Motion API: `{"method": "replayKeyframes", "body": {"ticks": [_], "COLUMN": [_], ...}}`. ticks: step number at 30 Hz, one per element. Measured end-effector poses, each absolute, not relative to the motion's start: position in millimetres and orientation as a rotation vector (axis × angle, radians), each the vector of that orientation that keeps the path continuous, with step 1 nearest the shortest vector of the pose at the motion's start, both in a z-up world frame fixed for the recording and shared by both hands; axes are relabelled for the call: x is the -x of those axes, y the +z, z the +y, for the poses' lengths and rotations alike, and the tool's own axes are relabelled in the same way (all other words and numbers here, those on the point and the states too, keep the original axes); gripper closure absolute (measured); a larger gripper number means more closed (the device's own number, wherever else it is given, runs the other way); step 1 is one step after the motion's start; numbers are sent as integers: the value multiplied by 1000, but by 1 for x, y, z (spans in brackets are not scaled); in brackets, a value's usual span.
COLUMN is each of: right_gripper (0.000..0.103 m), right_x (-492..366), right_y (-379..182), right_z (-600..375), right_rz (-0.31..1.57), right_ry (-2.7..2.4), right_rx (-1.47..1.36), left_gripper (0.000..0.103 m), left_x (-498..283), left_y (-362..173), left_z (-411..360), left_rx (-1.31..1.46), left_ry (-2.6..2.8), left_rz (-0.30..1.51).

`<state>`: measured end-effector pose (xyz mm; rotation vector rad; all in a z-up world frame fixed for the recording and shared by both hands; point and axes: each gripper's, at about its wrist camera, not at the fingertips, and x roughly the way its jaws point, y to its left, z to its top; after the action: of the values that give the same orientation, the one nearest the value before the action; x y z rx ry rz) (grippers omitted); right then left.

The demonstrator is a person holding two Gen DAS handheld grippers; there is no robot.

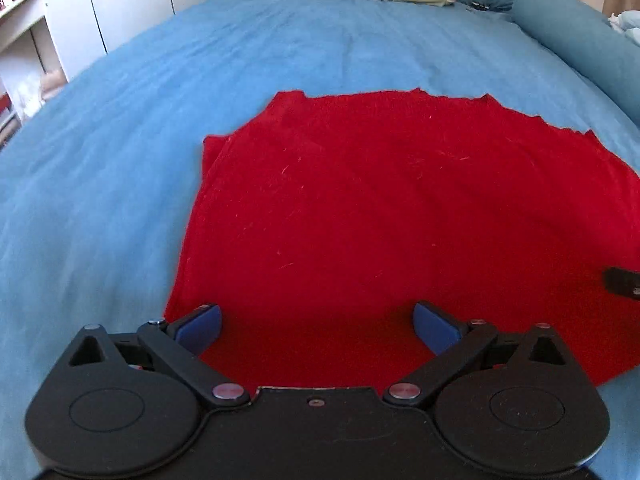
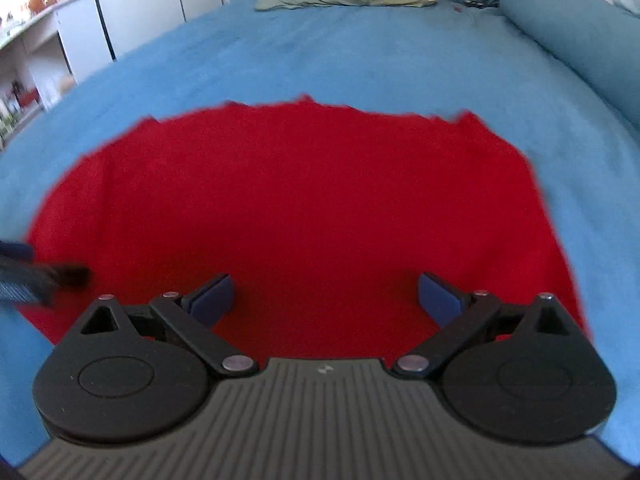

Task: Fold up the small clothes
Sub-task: 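Lift the hem with both tools and fold it toward the collar, release, then lower both open tools toward the folded red sweater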

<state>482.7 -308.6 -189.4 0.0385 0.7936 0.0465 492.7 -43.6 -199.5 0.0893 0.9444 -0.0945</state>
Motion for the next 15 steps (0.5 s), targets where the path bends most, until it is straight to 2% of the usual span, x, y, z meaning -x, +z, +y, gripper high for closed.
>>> {"method": "replayKeyframes", "body": {"ticks": [7,15], "right_gripper": [0,0], "right_x": [-465,-427], "right_y": [-184,-123], "right_z": [-383,-392], "right_rz": [887,882], "right_ry": [-96,-72], "right_rx": [-59,-163], "left_gripper": [0,0], "left_x": [-503,-500], "left_y": [-192,-133], "left_z": [-57,-98], "left_rx": [-135,-136], "left_ry": [-97,-163], "left_rz": [981,950]}}
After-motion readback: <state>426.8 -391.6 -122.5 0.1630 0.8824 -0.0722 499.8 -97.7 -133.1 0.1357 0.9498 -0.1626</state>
